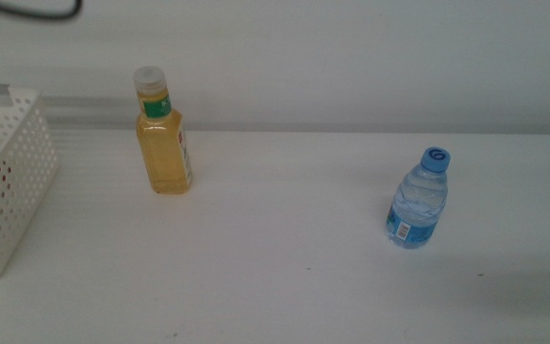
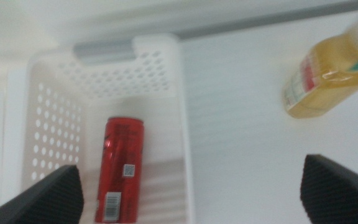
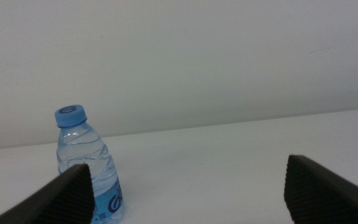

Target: Use arms to grab the bottles and put them into the dustbin to the left of the table.

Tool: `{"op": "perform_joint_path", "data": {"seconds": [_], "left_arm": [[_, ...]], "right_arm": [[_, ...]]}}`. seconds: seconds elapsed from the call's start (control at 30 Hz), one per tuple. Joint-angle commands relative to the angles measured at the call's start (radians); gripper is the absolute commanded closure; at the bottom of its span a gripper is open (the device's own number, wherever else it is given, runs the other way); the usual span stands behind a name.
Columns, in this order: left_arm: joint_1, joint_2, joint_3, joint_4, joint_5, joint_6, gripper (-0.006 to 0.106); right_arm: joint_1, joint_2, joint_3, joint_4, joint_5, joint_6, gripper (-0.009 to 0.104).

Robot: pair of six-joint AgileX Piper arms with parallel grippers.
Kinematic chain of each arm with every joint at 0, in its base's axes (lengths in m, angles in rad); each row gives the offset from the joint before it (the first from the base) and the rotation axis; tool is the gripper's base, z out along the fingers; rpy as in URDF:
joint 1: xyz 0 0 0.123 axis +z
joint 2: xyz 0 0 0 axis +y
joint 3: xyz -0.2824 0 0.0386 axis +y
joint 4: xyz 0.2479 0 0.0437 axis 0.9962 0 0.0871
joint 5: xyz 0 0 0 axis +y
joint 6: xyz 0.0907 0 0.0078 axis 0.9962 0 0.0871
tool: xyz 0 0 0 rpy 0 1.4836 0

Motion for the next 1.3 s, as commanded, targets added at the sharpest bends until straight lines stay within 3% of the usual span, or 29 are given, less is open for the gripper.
{"op": "perform_joint_path", "data": {"seconds": [0.0,0.27,0.5,0.73,0.9,0.93,1.07,1.27], "left_arm": [[-0.041,-0.135,0.143,-0.012,-0.127,-0.006,0.007],[-0.215,-0.626,0.684,-0.022,-0.678,-0.008,0.007],[-0.279,-0.899,0.963,-0.100,-0.702,-0.044,0.007],[-0.428,-0.890,1.123,-0.089,-0.766,-0.054,0.007],[-0.619,-0.828,1.266,0.143,-1.115,-0.305,0.007],[-0.626,-0.808,1.277,0.150,-1.133,-0.345,0.007],[-0.630,-0.697,1.279,0.096,-1.137,-0.374,0.007],[-0.667,-0.468,1.280,-0.024,-1.373,-0.322,0.007]], "right_arm": [[-0.007,-0.030,0.044,-0.001,-0.009,-0.004,0.013],[-0.007,-0.030,0.044,-0.001,-0.009,-0.004,0.013],[-0.007,-0.030,0.044,-0.001,-0.009,-0.004,0.013],[-0.007,-0.030,0.044,-0.001,-0.009,-0.004,0.013],[-0.007,-0.030,0.044,-0.001,-0.009,-0.004,0.013],[-0.007,-0.030,0.044,-0.001,-0.009,-0.004,0.013],[-0.007,-0.030,0.044,-0.001,-0.009,-0.004,0.013],[-0.007,-0.030,0.044,-0.001,-0.009,-0.004,0.013]]}}
